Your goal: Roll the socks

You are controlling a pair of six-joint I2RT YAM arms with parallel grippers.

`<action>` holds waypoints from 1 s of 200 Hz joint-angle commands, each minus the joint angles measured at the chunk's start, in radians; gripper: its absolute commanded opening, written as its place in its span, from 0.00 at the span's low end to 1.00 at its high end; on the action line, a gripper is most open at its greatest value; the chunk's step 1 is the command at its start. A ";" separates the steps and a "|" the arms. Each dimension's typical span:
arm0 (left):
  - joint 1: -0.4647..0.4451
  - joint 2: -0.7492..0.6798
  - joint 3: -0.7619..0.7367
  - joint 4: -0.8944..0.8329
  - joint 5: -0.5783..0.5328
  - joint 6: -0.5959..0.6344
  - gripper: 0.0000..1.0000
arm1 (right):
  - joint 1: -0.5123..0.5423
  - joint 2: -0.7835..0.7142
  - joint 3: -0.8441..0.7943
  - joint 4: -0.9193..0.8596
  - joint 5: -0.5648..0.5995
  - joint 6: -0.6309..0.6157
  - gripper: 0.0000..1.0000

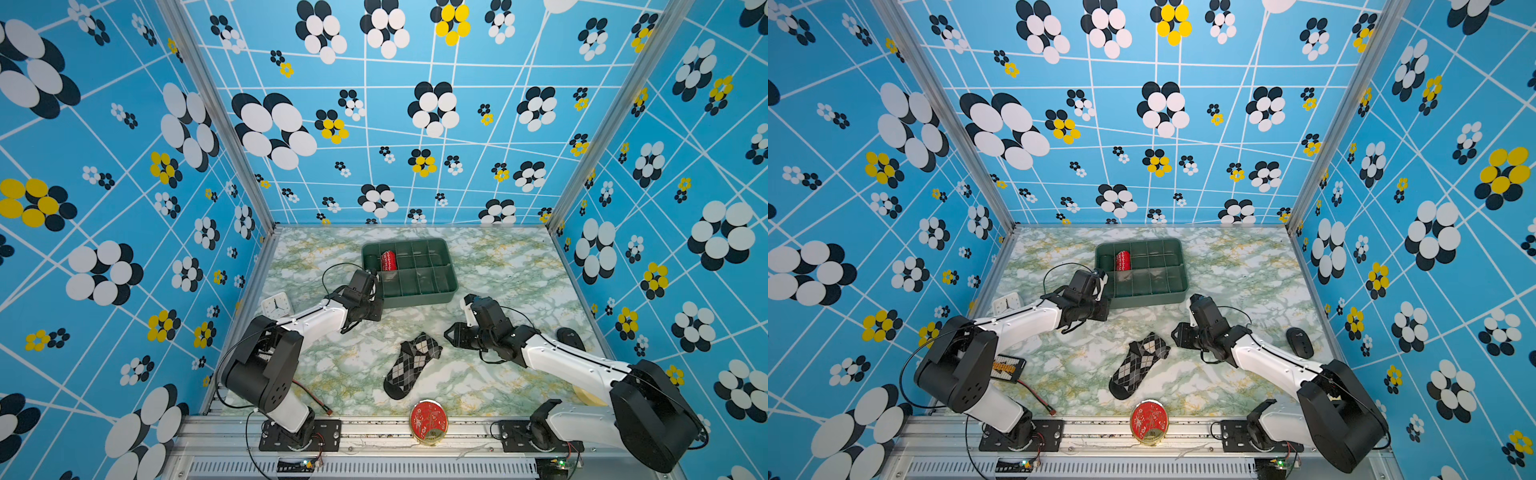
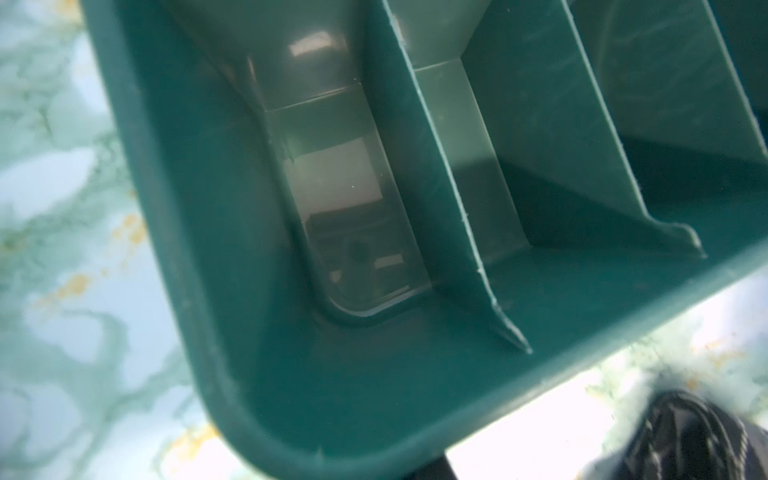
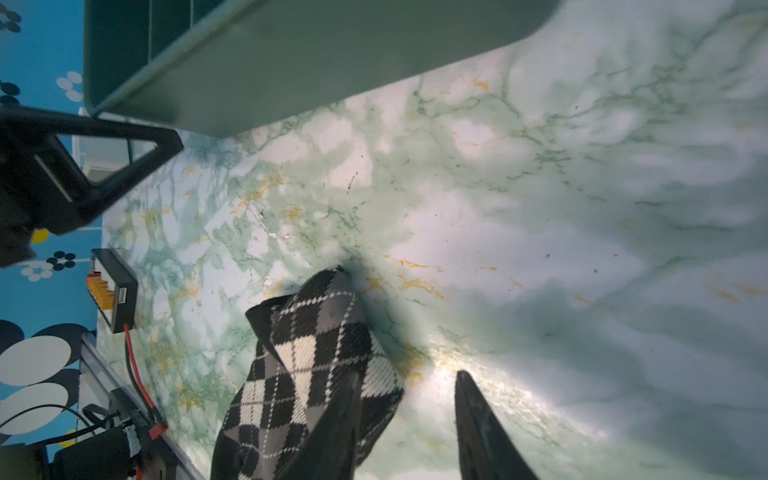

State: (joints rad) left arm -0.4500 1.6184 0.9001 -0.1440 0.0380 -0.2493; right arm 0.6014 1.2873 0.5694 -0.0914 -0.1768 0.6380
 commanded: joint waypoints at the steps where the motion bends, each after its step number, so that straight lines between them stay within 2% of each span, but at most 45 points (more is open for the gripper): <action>1: 0.016 0.023 0.056 0.030 0.027 0.045 0.00 | 0.019 0.017 0.023 -0.022 0.028 -0.017 0.40; 27: -0.001 -0.033 0.033 0.000 0.072 0.025 0.00 | 0.022 0.023 0.026 -0.016 0.034 -0.026 0.40; 65: -0.081 -0.266 -0.119 -0.080 0.102 -0.067 0.00 | 0.023 0.017 0.051 -0.029 0.023 -0.099 0.42; 96: -0.232 -0.421 -0.200 -0.182 0.099 -0.164 0.00 | 0.023 0.026 0.085 -0.052 -0.050 -0.167 0.42; 130: -0.372 -0.475 -0.273 -0.203 0.065 -0.268 0.00 | 0.044 0.012 0.112 -0.106 -0.074 -0.191 0.41; 150: -0.415 -0.483 -0.314 -0.179 0.047 -0.318 0.00 | 0.098 -0.016 0.126 -0.146 -0.029 -0.208 0.41; 200: -0.465 -0.466 -0.393 -0.092 0.036 -0.404 0.00 | 0.274 -0.034 0.192 -0.261 0.199 -0.293 0.38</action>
State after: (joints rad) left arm -0.8955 1.1515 0.5426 -0.2852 0.0971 -0.5865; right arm 0.8143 1.2690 0.7086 -0.2653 -0.1131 0.4099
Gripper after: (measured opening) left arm 0.046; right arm 0.387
